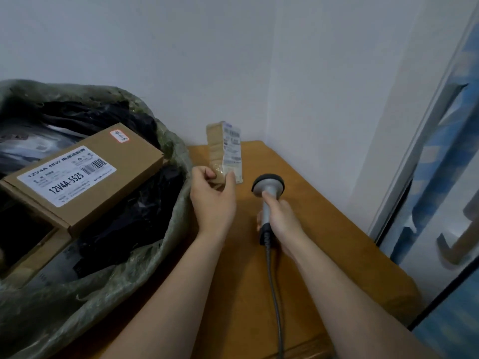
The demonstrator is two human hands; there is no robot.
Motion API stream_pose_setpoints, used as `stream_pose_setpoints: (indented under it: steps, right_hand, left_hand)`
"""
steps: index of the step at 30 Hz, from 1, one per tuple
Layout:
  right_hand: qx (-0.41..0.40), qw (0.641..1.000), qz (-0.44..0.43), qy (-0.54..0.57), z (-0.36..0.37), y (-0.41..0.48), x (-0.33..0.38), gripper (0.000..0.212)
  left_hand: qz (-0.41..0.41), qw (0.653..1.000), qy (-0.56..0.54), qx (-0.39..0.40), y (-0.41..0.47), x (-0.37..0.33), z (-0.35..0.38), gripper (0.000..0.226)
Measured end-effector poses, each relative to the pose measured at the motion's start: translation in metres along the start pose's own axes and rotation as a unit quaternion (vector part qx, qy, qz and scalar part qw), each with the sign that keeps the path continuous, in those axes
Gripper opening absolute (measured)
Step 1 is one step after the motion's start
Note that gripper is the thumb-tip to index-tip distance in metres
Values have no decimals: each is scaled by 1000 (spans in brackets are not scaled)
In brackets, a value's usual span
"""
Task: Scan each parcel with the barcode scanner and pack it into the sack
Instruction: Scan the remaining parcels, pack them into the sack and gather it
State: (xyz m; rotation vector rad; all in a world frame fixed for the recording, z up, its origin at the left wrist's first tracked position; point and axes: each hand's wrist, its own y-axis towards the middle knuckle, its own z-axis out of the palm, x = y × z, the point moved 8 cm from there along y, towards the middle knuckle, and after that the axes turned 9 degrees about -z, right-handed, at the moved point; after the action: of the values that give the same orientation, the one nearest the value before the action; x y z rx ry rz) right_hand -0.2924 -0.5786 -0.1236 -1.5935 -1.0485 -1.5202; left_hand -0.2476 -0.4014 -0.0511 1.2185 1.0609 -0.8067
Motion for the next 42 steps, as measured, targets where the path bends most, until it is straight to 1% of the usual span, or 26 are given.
stream_pose_setpoints:
  steps: [1,3,4,6,10,12,14,16,18,20,22,23,24,26,27,28,29,30,31,32,34,35,36,39,42]
  right_hand:
    - [-5,1000,-3,-23,1,10,-2,71]
    - [-21,997,-17,-66,1,32,-2,57]
    - [-27,996,-17,-89,1,45,-3,57]
    - [-14,992,-12,-128,8,65,-4,55]
    - [5,986,-14,-165,16,85,-9,43]
    - [9,987,7,-160,19,86,-14,43]
    - [3,984,30,-178,18,83,-15,50]
    - [-29,970,32,-240,13,78,3,53]
    - [-73,954,-7,-292,11,72,39,52]
    - [-76,953,-51,-290,25,67,76,49]
    - [-51,956,-57,-284,47,65,100,50]
    - [-31,960,-35,-277,59,62,106,56]
    - [-1,966,10,-258,72,59,104,66]
    - [82,966,126,-211,103,44,100,93]
    - [126,957,183,-187,119,34,96,104]
    - [164,942,241,-165,134,22,93,110]
    - [194,925,295,-141,148,10,89,110]
    - [212,908,342,-119,158,-2,86,104]
    - [217,895,376,-102,165,-12,84,92]
    - [212,889,395,-98,168,-19,79,75]
    - [172,900,382,-121,167,-21,77,36]
    - [148,907,372,-127,164,-20,80,22]
    - [124,914,364,-126,162,-17,89,15]
    - [56,933,342,-95,158,-5,128,21]
    - [-16,943,327,-54,154,5,169,22]
  left_hand:
    - [2,1000,1,2,7,3,8,34]
    - [-3,1000,7,-4,22,14,21,36]
    - [-6,1000,12,-11,28,19,26,37]
    - [-15,999,21,-29,39,31,31,39]
    - [-30,999,14,-21,52,39,46,44]
    - [-47,999,21,-13,56,31,52,45]
    - [-75,997,20,2,63,19,55,45]
    - [-87,995,32,24,74,0,54,45]
    - [-92,993,57,46,86,-21,46,45]
    - [-98,990,92,50,96,-46,31,43]
    - [-107,984,135,56,105,-71,13,42]
    - [-108,980,154,62,108,-84,3,42]
    - [-107,977,172,67,113,-96,-8,43]
    - [-96,968,222,67,125,-121,-34,42]
    - [-86,961,256,64,132,-133,-48,41]
    - [-81,952,288,60,138,-142,-63,40]
    - [-83,944,313,58,143,-147,-78,38]
    - [-88,937,332,62,148,-150,-93,37]
    - [-94,929,351,75,151,-151,-106,35]
    - [-96,921,367,92,153,-152,-118,34]
    - [-91,908,391,118,158,-149,-140,32]
    - [-92,904,400,118,161,-147,-152,32]
    - [-95,902,405,114,166,-147,-163,33]
    - [-94,900,409,117,176,-149,-184,34]
    - [-64,899,411,140,185,-158,-191,37]
